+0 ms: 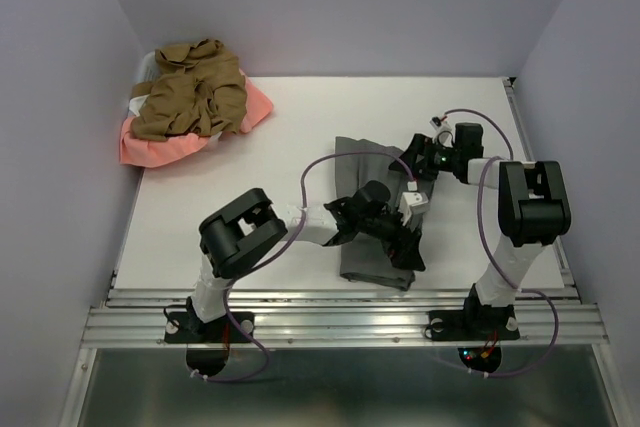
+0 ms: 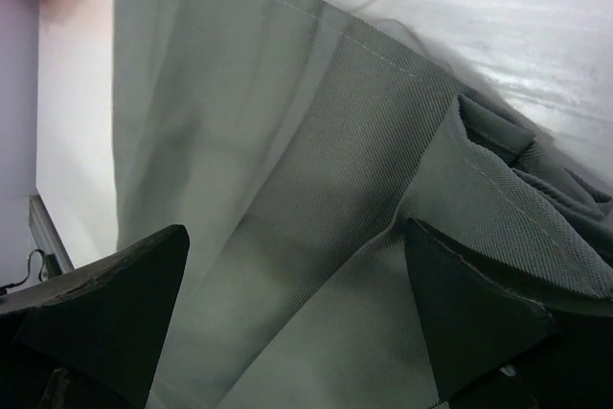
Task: Fold and stack the skirts
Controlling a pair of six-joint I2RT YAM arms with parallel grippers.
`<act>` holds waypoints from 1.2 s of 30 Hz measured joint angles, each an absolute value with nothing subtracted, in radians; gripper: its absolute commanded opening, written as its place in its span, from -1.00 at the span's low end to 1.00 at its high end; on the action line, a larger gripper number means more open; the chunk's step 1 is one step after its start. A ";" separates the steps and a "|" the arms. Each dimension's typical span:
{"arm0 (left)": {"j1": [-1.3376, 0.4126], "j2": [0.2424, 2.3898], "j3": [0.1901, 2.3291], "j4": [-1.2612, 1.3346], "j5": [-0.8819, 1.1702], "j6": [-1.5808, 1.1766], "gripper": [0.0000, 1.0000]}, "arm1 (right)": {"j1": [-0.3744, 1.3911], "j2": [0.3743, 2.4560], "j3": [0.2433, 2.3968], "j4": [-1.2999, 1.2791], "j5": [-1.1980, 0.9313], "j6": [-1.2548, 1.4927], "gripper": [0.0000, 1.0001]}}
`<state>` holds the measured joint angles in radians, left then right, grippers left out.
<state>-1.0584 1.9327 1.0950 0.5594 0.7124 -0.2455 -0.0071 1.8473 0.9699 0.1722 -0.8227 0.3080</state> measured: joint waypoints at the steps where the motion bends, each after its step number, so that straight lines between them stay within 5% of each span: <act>1: -1.058 1.953 1.095 0.564 0.722 -0.242 0.97 | -0.007 1.860 0.970 0.172 -0.822 0.306 1.00; 9: -1.039 2.043 1.055 0.700 0.828 -0.236 0.97 | -0.007 1.887 0.974 0.196 -0.838 0.283 1.00; 23: -1.003 2.151 0.832 1.339 0.913 -0.478 0.97 | -0.014 1.911 0.987 0.215 -0.834 0.265 1.00; 29: -1.002 2.122 0.857 1.250 0.893 -0.484 0.97 | -0.014 1.891 1.008 0.164 -0.813 0.265 1.00; 36: -1.012 1.834 0.872 0.917 0.759 -0.374 0.97 | 0.018 1.728 1.037 0.064 -0.736 0.266 1.00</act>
<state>-1.0122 1.8339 0.8722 0.9169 0.7586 -0.3744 0.0177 1.7279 1.0370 0.0643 -0.7357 0.2657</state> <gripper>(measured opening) 0.986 0.995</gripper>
